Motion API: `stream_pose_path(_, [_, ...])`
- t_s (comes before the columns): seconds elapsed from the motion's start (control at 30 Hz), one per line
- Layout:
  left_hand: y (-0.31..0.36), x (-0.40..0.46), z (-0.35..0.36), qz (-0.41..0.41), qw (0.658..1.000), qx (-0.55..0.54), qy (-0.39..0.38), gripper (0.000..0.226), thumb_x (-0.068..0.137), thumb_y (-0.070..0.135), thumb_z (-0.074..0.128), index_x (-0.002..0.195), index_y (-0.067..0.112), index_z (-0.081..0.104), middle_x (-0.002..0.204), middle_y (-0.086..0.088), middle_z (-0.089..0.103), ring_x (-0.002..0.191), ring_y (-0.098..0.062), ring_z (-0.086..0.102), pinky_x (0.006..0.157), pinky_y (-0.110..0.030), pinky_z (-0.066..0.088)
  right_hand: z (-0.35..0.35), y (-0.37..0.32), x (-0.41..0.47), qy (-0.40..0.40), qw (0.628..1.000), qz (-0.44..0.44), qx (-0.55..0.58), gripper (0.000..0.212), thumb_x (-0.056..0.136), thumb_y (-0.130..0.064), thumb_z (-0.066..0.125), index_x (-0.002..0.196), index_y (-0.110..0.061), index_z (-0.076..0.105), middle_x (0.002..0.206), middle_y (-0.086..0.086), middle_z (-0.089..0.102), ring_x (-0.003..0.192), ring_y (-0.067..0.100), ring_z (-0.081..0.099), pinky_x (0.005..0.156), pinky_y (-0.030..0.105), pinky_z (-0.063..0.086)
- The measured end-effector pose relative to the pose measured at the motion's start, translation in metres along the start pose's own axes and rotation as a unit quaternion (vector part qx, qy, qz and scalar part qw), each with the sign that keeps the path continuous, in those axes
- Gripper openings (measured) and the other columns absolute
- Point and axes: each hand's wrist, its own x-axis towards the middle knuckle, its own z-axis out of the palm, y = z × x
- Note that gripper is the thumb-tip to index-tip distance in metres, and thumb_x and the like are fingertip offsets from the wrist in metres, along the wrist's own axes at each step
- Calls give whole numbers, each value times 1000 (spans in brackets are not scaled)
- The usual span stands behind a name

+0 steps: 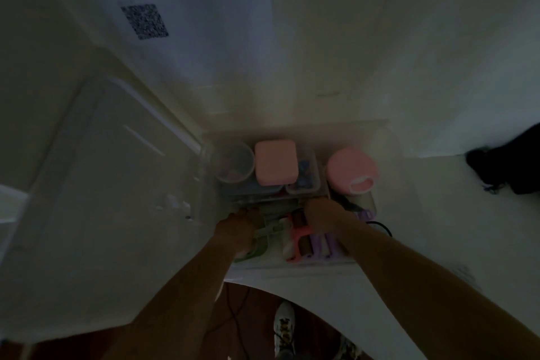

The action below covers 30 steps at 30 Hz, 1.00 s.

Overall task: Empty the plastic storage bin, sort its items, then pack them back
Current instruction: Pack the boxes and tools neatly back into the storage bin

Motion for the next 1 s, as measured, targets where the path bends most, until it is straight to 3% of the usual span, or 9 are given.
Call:
stream_pose_path(0.07, [1, -2, -1, 5, 1000, 7, 2, 84, 90, 35, 59, 155, 22, 7, 155, -11, 24, 125, -36, 45, 98, -45, 46, -2, 6, -8, -55, 998, 3, 16, 36, 97, -32, 54, 114, -4, 67, 114, 17, 68, 105, 33, 66, 87, 38, 53])
stream_pose_path(0.17, [3, -5, -3, 16, 1000, 14, 17, 82, 89, 32, 59, 154, 21, 11, 152, -11, 29, 121, -35, 48, 95, -44, 48, -11, 17, -25, -38, 999, -7, 37, 40, 99, -40, 49, 125, -14, 64, 123, 14, 66, 110, 32, 63, 91, 35, 51])
stream_pose_path(0.27, [5, -11, -4, 43, 999, 18, -1, 74, 92, 38, 56, 153, 25, 16, 153, -10, 29, 122, -34, 49, 97, -43, 47, -16, 29, -43, -16, 1000, -9, 19, 39, 98, -33, 50, 132, -17, 59, 127, 15, 65, 114, 36, 62, 94, 40, 50])
stream_pose_path(0.4, [10, -14, -8, 35, 999, 35, -21, 74, 93, 38, 56, 153, 29, 14, 151, -8, 32, 122, -31, 50, 97, -40, 47, -22, 36, -61, -15, 999, -19, 37, 36, 95, -21, 55, 130, -16, 60, 128, 14, 62, 116, 31, 59, 96, 32, 47])
stream_pose_path(0.6, [21, -16, -11, 34, 998, 43, -39, 74, 93, 37, 56, 154, 25, 15, 153, -8, 31, 127, -28, 49, 102, -41, 46, -28, 28, -71, -4, 998, -25, -49, 29, 100, -11, 42, 120, -8, 63, 123, 15, 64, 114, 33, 61, 92, 39, 50])
stream_pose_path(0.77, [31, -19, -10, 28, 998, 48, -37, 73, 94, 34, 56, 154, 23, 15, 152, -7, 33, 130, -27, 47, 105, -38, 43, -33, 22, -70, -5, 996, -30, -85, 32, 101, -10, 39, 120, -4, 63, 126, 15, 63, 119, 32, 59, 96, 41, 46])
stream_pose_path(1.0, [39, -32, -28, -14, 999, 34, 2, 64, 95, 34, 52, 150, 15, 26, 141, -11, 47, 122, -26, 53, 96, -38, 48, -49, 32, -75, 11, 999, -45, 1, 26, 96, -21, 52, 115, -9, 66, 114, 14, 67, 107, 30, 64, 88, 35, 50])
